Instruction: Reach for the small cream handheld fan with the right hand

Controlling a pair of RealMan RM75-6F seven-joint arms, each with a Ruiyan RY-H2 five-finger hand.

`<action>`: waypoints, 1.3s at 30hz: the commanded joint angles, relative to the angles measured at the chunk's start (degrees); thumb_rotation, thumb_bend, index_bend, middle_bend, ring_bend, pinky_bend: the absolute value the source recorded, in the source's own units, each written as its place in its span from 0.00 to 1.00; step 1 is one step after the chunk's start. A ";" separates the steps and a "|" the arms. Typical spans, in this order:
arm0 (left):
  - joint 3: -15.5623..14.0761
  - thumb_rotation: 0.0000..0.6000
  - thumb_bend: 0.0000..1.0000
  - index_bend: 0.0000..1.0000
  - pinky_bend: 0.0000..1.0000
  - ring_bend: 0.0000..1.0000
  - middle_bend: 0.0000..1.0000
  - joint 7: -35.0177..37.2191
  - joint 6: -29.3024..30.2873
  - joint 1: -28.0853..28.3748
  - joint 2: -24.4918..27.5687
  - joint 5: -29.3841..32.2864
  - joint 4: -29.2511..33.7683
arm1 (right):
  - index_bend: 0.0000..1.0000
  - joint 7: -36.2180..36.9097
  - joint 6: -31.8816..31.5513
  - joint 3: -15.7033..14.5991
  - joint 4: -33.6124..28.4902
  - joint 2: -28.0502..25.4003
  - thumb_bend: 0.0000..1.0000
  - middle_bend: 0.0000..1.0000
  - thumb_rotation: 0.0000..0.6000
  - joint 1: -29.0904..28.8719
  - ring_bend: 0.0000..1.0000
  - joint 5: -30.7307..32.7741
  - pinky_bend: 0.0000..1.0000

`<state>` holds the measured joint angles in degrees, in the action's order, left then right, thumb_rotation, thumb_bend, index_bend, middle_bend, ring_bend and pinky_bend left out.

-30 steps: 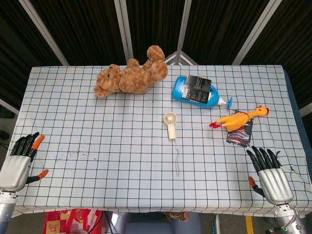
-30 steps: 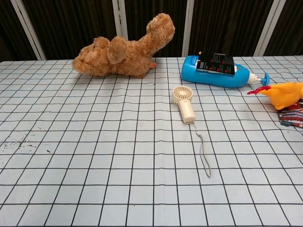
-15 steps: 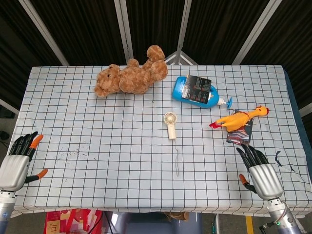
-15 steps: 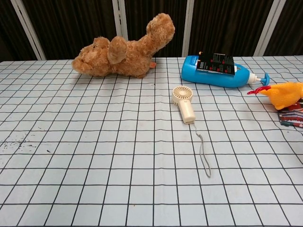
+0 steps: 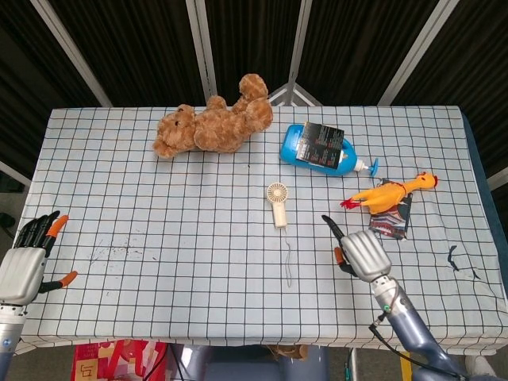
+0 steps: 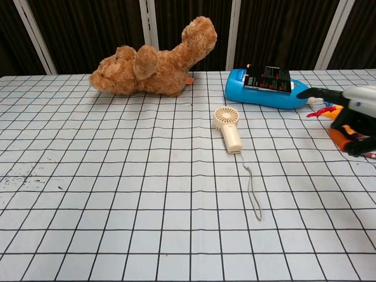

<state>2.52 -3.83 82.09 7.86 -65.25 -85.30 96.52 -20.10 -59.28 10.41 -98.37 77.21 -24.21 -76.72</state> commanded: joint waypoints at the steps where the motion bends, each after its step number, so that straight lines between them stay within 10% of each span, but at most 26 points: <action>1: -0.07 1.00 0.11 0.00 0.00 0.00 0.00 0.07 -0.20 0.04 0.11 0.08 -0.03 | 0.00 -5.90 4.83 3.01 2.34 5.08 0.73 0.83 1.00 -5.18 0.93 7.33 0.85; 18: -0.14 1.00 0.11 0.00 0.00 0.00 0.00 2.48 -1.39 0.37 1.20 0.71 0.57 | 0.00 -13.77 7.88 5.43 13.54 16.99 0.76 0.84 1.00 -15.19 0.93 24.18 0.85; 39: 0.16 1.00 0.10 0.00 0.00 0.00 0.00 3.05 -2.83 0.85 1.58 2.46 0.88 | 0.00 -12.15 7.99 3.96 19.04 21.07 0.76 0.84 1.00 -18.64 0.93 27.77 0.85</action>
<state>2.68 -0.78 79.26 8.71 -63.67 -82.85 97.39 -32.29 -51.27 14.41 -79.40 98.23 -42.79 -49.02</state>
